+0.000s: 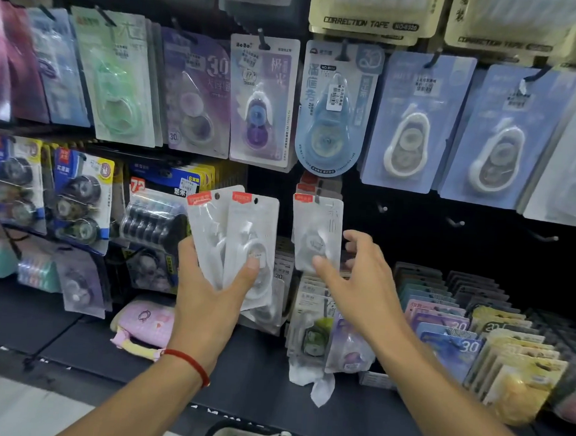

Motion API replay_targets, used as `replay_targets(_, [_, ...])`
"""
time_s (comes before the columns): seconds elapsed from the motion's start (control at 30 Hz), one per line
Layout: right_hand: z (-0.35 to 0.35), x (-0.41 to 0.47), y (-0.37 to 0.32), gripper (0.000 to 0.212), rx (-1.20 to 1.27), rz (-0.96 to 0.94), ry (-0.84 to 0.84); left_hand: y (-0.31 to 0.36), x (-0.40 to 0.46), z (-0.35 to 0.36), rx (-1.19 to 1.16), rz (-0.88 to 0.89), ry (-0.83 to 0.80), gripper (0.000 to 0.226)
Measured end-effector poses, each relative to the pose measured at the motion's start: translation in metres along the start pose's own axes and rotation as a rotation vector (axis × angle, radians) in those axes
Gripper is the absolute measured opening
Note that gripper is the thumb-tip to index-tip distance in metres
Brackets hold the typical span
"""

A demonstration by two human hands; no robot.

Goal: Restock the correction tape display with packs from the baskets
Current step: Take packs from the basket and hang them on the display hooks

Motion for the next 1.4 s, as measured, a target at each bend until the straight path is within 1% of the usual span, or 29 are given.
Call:
replay_targets(0.03, [0.003, 0.0, -0.002, 0.053, 0.013, -0.03, -0.017, -0.002, -0.001, 0.003, -0.005, -0.011, -0.018, 0.062])
replay_targets(0.07, [0.009, 0.0, -0.005, 0.046, 0.064, -0.055, -0.078, -0.004, -0.002, 0.006, -0.029, -0.039, -0.042, 0.064])
replay_targets(0.13, [0.026, -0.006, -0.01, 0.035, 0.186, -0.077, -0.261, -0.012, -0.006, 0.014, -0.132, -0.137, -0.101, 0.067])
replay_targets(0.17, [0.032, -0.009, -0.012, 0.032, 0.238, -0.078, -0.319, -0.016, -0.009, 0.019, -0.179, -0.188, -0.133, 0.068])
replay_targets(0.2, [0.035, -0.011, -0.013, 0.032, 0.281, -0.075, -0.337, -0.018, -0.01, 0.022, -0.208, -0.225, -0.159, 0.069])
replay_targets(0.3, [0.031, -0.009, -0.007, 0.034, 0.386, -0.026, -0.276, -0.02, -0.013, 0.024, -0.255, -0.265, -0.177, 0.066])
replay_targets(0.4, [0.018, -0.005, 0.002, 0.029, 0.399, 0.041, -0.158, -0.022, -0.009, 0.018, -0.232, -0.265, -0.145, 0.044])
replay_targets(0.43, [0.013, -0.004, 0.004, 0.027, 0.393, 0.052, -0.125, -0.023, -0.007, 0.016, -0.217, -0.261, -0.131, 0.041])
replay_targets(0.57, [0.003, -0.003, 0.005, 0.024, 0.392, 0.045, -0.08, -0.025, -0.005, 0.012, -0.192, -0.256, -0.11, 0.041])
replay_targets(0.7, [0.0, -0.006, -0.006, 0.027, 0.414, 0.016, -0.082, -0.025, -0.003, 0.01, -0.179, -0.24, -0.092, 0.039])
replay_targets(0.83, [-0.005, -0.009, -0.015, 0.028, 0.44, 0.007, -0.033, -0.024, -0.002, 0.006, -0.114, -0.236, -0.057, 0.041])
replay_targets(0.97, [-0.006, -0.008, -0.015, 0.029, 0.431, 0.013, 0.0, -0.023, -0.001, 0.002, -0.062, -0.206, -0.031, 0.038])
replay_targets(1.1, [-0.008, -0.007, -0.012, 0.027, 0.414, 0.006, 0.06, -0.021, -0.001, 0.0, -0.069, -0.194, -0.019, 0.039])
replay_targets(1.2, [-0.005, -0.005, -0.005, 0.029, 0.45, 0.05, 0.048, -0.02, -0.002, -0.001, -0.067, -0.2, 0.004, 0.038])
replay_targets(1.3, [-0.001, -0.001, 0.001, 0.035, 0.348, 0.076, 0.016, -0.017, -0.002, 0.001, -0.077, -0.187, 0.004, 0.041])
replay_targets(1.33, [0.0, -0.001, 0.004, 0.04, 0.258, 0.086, 0.002, -0.015, -0.002, 0.002, -0.076, -0.18, -0.005, 0.043])
replay_targets(1.4, [0.001, 0.0, 0.005, 0.057, -0.046, 0.046, 0.006, -0.013, -0.003, 0.005, -0.082, -0.182, -0.035, 0.044])
Point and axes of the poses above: each hand's wrist, its own x-axis towards the middle knuckle, its own z-axis out of the palm, y = z × x, the point moved 7 cm from there along x, towards the middle knuckle, and after that the axes turned 10 degrees about -x, right-handed, at the moved point
